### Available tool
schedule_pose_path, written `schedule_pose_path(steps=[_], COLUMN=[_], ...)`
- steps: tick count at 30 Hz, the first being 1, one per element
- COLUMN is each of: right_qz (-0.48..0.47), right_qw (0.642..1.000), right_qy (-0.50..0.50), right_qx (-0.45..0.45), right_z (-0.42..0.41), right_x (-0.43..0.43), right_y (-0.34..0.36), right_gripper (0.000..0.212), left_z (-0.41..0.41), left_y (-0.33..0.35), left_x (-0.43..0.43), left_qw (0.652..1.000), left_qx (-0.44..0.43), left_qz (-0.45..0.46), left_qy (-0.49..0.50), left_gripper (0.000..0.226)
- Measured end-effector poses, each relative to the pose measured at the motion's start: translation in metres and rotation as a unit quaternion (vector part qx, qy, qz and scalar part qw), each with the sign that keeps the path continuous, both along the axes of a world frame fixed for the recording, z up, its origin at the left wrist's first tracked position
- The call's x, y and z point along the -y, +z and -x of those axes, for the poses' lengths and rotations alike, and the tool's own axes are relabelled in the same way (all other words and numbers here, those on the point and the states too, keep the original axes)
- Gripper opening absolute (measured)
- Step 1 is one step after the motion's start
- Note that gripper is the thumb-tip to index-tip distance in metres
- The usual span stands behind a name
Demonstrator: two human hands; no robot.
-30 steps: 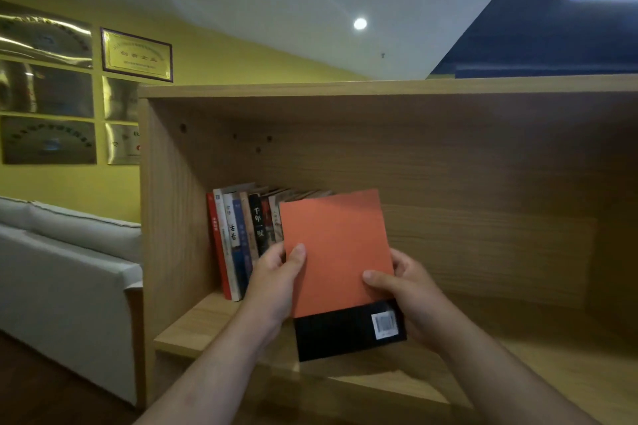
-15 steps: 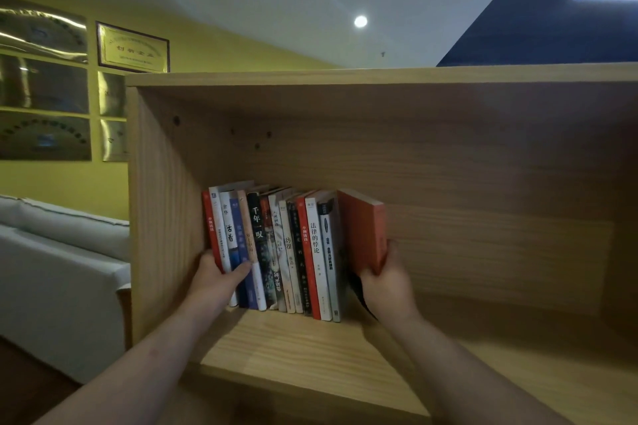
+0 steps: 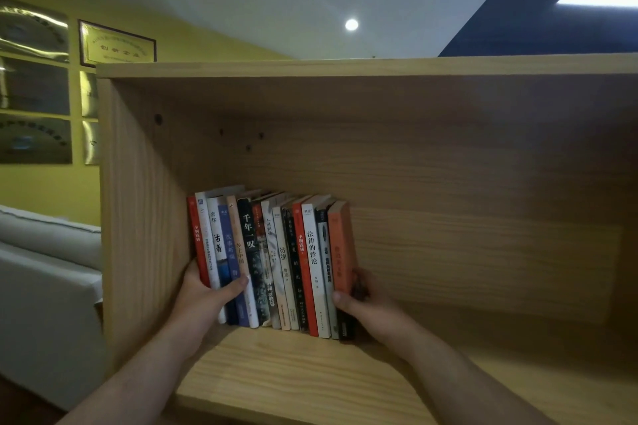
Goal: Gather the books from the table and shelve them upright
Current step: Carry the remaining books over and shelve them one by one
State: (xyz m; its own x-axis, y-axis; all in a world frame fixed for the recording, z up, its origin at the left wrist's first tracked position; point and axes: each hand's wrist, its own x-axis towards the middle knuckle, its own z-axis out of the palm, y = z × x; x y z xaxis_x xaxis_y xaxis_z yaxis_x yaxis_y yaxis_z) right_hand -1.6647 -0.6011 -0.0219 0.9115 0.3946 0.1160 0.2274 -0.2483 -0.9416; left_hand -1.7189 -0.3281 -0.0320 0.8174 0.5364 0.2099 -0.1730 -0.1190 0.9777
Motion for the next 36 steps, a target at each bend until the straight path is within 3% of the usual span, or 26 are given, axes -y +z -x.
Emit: schedule_pose_path(steps=[5, 9, 14, 16, 18, 20, 22, 24, 26, 36], right_qz=[-0.004, -0.037, -0.033, -0.035, -0.038, -0.030, -0.028, -0.017, 0.010, 0.116], right_qw=[1.000, 0.999, 0.999, 0.999, 0.999, 0.999, 0.999, 0.998, 0.996, 0.986], right_qy=[0.015, 0.031, 0.027, 0.018, 0.012, 0.002, -0.010, -0.027, -0.026, 0.003], right_qx=[-0.008, -0.019, -0.015, -0.010, 0.011, 0.025, 0.035, 0.058, 0.083, 0.118], right_z=[-0.002, -0.005, -0.009, -0.011, -0.010, -0.009, -0.009, -0.010, -0.010, -0.018], right_x=[0.000, -0.005, -0.016, -0.018, -0.019, -0.020, -0.022, -0.022, -0.021, -0.028], right_y=[-0.002, -0.002, -0.010, -0.015, -0.016, -0.016, -0.017, -0.019, -0.018, -0.014], right_gripper=[0.052, 0.072, 0.061, 0.051, 0.042, 0.043, 0.059, 0.080, 0.087, 0.100], left_z=[-0.008, -0.013, -0.015, -0.011, -0.004, 0.009, 0.017, 0.020, 0.018, 0.002], left_y=[0.001, 0.002, 0.001, 0.000, 0.000, 0.004, 0.006, 0.003, 0.002, -0.005], left_x=[-0.002, -0.003, -0.002, 0.005, 0.013, 0.022, 0.024, 0.024, 0.024, 0.016], left_qw=[1.000, 0.999, 0.999, 0.999, 0.980, 0.915, 0.873, 0.879, 0.871, 0.854], left_qx=[0.008, 0.030, 0.040, 0.019, -0.026, -0.073, -0.071, -0.092, -0.123, -0.128], left_qz=[0.027, 0.030, 0.014, -0.031, -0.159, -0.317, -0.417, -0.449, -0.469, -0.492], left_qy=[-0.011, -0.013, -0.008, 0.030, 0.116, 0.240, 0.243, 0.134, 0.078, 0.109], left_gripper=[0.071, 0.068, 0.069, 0.071, 0.087, 0.103, 0.112, 0.124, 0.135, 0.139])
